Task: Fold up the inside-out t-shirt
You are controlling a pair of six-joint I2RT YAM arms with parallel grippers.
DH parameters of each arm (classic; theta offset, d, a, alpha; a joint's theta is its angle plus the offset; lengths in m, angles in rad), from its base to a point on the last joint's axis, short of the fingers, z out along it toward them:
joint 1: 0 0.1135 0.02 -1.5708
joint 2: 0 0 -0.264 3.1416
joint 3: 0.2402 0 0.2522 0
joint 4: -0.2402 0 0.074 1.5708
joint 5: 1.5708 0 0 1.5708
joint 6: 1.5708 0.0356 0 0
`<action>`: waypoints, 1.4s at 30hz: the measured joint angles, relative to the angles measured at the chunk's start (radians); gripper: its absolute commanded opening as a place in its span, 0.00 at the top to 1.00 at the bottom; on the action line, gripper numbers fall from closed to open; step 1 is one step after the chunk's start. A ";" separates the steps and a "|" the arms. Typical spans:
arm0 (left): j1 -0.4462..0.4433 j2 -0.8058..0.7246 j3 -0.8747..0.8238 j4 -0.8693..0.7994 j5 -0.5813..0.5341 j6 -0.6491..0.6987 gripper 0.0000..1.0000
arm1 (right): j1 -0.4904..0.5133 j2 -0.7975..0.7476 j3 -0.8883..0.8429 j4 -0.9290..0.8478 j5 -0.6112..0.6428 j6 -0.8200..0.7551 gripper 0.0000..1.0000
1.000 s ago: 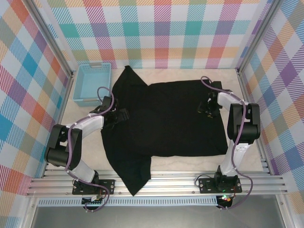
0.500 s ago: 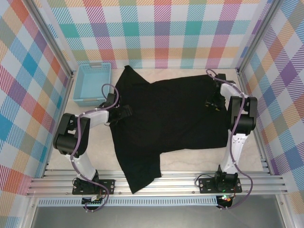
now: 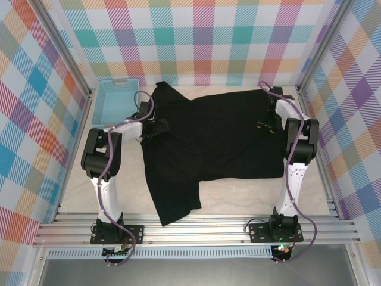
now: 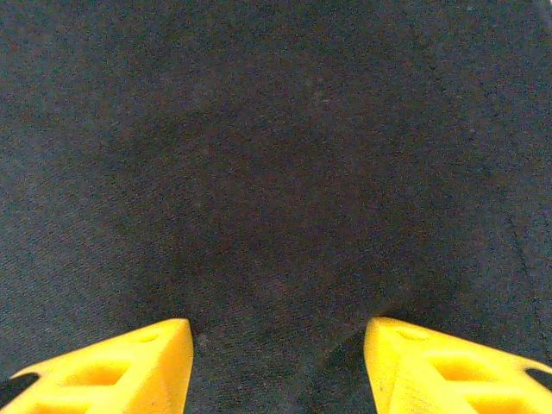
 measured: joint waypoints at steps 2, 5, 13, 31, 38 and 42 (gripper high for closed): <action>0.021 0.000 0.009 -0.029 -0.010 0.007 0.17 | 0.006 -0.001 -0.001 0.005 -0.019 0.000 0.44; 0.048 0.000 0.018 -0.060 -0.026 0.023 0.17 | 0.026 -0.014 -0.018 0.018 -0.048 0.000 0.44; 0.049 -0.077 -0.027 -0.056 0.021 0.025 0.15 | 0.057 -0.189 -0.208 0.055 -0.092 -0.009 0.40; -0.295 -0.708 -0.674 -0.043 0.200 -0.125 0.16 | -0.026 -0.516 -0.617 0.078 -0.001 -0.004 0.47; -0.317 -0.763 -0.742 -0.105 0.262 -0.143 0.17 | -0.055 -0.396 -0.548 0.107 -0.005 -0.008 0.59; -0.317 -0.763 -0.761 -0.113 0.274 -0.143 0.17 | -0.055 -0.346 -0.541 0.110 -0.010 -0.008 0.73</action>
